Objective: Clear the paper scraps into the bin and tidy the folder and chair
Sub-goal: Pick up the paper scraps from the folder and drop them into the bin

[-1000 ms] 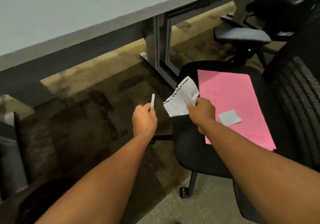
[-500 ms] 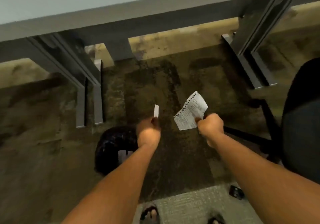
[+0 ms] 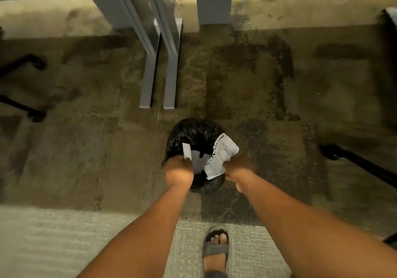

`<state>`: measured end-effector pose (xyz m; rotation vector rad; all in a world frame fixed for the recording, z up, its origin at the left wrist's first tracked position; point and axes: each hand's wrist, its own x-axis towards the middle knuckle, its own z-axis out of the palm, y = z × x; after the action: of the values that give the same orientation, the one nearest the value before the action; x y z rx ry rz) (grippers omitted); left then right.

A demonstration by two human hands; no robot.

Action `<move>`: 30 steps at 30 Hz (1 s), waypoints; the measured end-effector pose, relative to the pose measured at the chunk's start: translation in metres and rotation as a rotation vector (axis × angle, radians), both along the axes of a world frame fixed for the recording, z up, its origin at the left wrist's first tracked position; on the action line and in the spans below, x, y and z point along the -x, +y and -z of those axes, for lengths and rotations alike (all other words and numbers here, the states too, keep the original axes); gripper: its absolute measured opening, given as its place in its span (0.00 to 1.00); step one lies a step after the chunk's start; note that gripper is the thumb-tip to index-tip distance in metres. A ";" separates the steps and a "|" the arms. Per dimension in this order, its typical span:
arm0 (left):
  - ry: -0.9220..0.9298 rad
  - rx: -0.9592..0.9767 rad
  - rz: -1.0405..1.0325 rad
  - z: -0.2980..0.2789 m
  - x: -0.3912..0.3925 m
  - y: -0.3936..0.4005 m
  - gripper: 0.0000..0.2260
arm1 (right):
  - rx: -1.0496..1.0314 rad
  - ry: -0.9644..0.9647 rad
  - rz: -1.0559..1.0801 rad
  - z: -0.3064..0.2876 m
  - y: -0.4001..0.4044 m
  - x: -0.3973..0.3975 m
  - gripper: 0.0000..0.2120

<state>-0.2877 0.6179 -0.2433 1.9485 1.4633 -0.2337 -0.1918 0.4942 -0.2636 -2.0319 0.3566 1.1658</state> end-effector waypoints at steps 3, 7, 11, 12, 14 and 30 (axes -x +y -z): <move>-0.009 0.026 -0.070 0.021 0.010 0.011 0.12 | 0.003 0.052 0.039 0.025 0.026 0.017 0.10; 0.000 0.035 -0.122 0.043 0.022 0.023 0.13 | -0.025 0.111 0.081 0.061 0.045 0.035 0.15; -0.018 0.031 -0.171 0.049 0.038 0.026 0.13 | -0.051 0.101 0.139 0.076 0.047 0.048 0.12; -0.015 0.033 -0.183 0.050 0.042 0.026 0.12 | -0.038 0.080 0.128 0.076 0.044 0.048 0.12; -0.006 0.057 -0.195 0.048 0.047 0.023 0.12 | -0.011 0.050 0.094 0.073 0.033 0.047 0.11; -0.148 0.044 0.209 -0.077 -0.098 -0.111 0.12 | 0.135 -0.332 -0.008 -0.095 -0.122 -0.097 0.08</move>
<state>-0.1894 0.5068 -0.1662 2.0374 1.1519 -0.2074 -0.0948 0.3718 -0.1687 -2.2997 0.2672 0.8056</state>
